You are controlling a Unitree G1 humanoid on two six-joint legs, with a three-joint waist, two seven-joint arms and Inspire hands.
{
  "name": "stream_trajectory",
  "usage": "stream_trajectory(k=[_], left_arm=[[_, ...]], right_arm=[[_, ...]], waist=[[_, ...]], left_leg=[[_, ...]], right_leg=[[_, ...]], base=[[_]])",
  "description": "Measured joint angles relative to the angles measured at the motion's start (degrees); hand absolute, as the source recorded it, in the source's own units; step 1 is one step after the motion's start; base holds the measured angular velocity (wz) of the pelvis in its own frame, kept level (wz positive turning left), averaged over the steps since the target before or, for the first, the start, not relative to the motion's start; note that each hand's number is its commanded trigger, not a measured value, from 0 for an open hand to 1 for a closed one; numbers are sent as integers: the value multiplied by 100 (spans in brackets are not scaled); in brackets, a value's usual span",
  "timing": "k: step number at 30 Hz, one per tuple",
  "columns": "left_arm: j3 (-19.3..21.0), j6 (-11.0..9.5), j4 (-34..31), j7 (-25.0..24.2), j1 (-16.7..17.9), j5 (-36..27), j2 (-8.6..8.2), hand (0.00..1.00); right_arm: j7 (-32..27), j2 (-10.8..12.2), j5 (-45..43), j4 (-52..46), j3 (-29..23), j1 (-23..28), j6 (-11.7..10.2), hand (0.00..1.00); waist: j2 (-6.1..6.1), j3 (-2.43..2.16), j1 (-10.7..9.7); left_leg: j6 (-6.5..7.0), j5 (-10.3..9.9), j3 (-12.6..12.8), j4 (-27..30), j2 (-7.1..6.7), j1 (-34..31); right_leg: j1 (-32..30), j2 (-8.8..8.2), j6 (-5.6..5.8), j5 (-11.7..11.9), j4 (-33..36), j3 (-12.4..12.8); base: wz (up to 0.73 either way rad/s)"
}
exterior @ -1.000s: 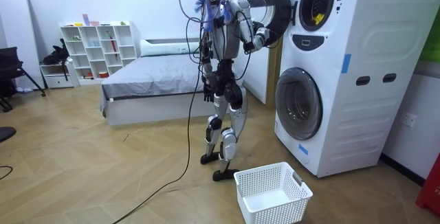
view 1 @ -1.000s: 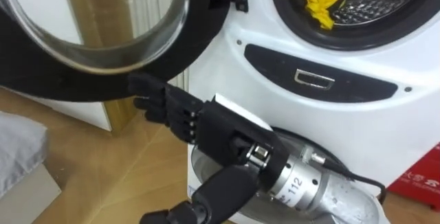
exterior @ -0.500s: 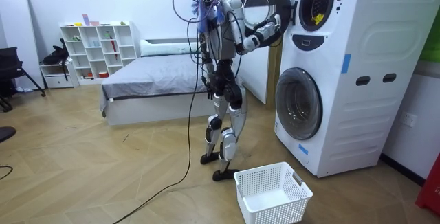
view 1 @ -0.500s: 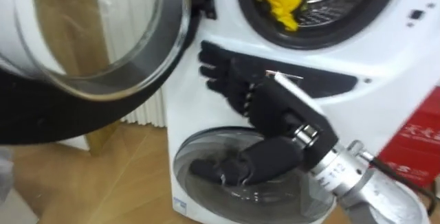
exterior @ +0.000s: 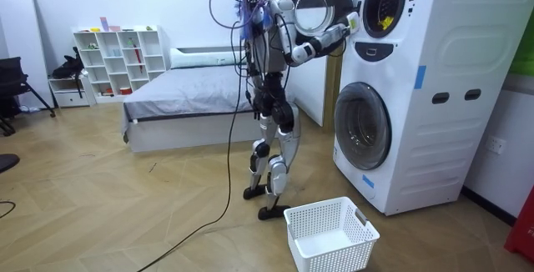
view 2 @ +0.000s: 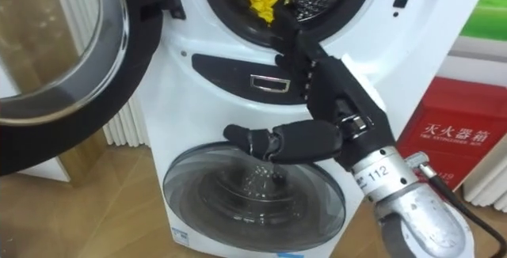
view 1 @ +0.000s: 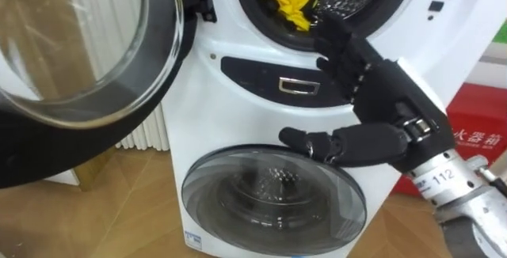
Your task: Pick clothes from washing machine
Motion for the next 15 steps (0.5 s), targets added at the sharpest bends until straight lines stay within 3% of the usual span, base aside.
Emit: stream_trajectory(k=[4, 8, 12, 15], left_arm=[[-3, 40, -36, 0, -3, 1, -15, 0], [-2, 88, -75, 2, -59, 45, -19, 0], [11, 132, -90, 95, -172, 127, -14, 0], [6, 229, -88, 105, -163, 224, -8, 0]], right_arm=[[-148, -6, -197, 0, 2, -2, 6, 0], [-357, -95, -449, 215, 57, -141, 6, 0], [-651, -93, -539, 734, 109, -685, 12, 0], [-927, -99, -617, 1041, 129, -1004, 16, 0]], waist=[[1, 2, 32], [13, 61, 183], [-48, 149, 230], [-107, 110, 369]], left_leg=[[0, 0, 0, 9, 0, 13], [0, 0, 70, -2, 6, 109], [0, 0, 87, 0, 8, 72], [-6, -6, 87, 55, 8, 28]], right_leg=[[2, 1, -1, 0, 6, -1], [39, 5, -6, -3, 36, 42], [-43, 12, -17, -17, 83, 97], [-86, 14, -18, -26, 114, 84]], base=[[-6], [-13], [-3], [-4]])
